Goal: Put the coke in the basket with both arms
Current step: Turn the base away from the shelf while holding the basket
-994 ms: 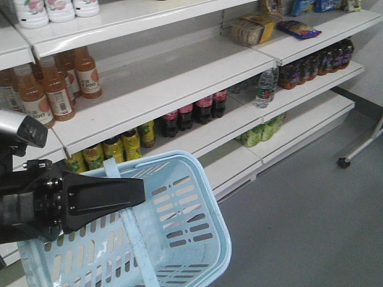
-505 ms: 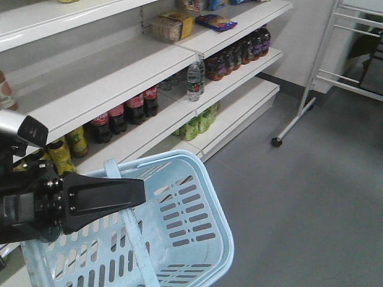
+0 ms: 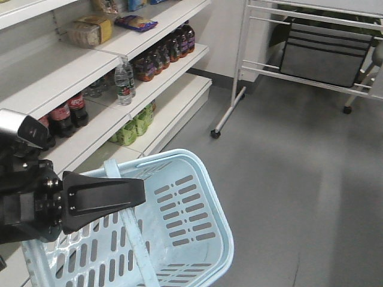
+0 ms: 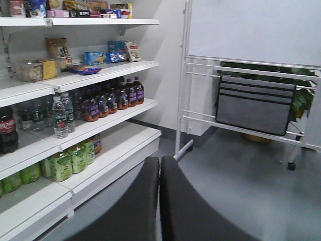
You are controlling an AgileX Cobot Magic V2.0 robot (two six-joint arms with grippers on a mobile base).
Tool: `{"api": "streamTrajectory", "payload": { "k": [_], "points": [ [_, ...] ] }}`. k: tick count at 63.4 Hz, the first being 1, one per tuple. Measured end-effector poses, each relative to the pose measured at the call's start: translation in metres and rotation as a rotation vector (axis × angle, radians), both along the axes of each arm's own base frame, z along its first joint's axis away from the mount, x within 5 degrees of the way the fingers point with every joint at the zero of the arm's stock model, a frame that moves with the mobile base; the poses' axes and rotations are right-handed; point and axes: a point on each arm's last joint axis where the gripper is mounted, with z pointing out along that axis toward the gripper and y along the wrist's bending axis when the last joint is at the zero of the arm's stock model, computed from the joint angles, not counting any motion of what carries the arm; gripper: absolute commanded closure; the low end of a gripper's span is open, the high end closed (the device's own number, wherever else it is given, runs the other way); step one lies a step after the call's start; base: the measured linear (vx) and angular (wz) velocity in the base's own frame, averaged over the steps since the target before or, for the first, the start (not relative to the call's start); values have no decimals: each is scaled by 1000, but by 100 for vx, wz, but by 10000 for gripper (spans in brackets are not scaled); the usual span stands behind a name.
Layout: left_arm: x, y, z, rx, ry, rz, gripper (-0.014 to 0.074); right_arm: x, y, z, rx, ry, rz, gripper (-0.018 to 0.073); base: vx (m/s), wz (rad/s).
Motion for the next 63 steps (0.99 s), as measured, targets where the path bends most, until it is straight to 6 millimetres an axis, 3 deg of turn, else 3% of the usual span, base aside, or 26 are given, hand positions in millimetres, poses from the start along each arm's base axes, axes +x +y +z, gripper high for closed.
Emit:
{"api": "streamTrajectory", "payload": {
  "k": [63],
  "points": [
    [0,0,0,0,0,0,603,0,0,0,0,0,0,564,7,-37]
  ]
}}
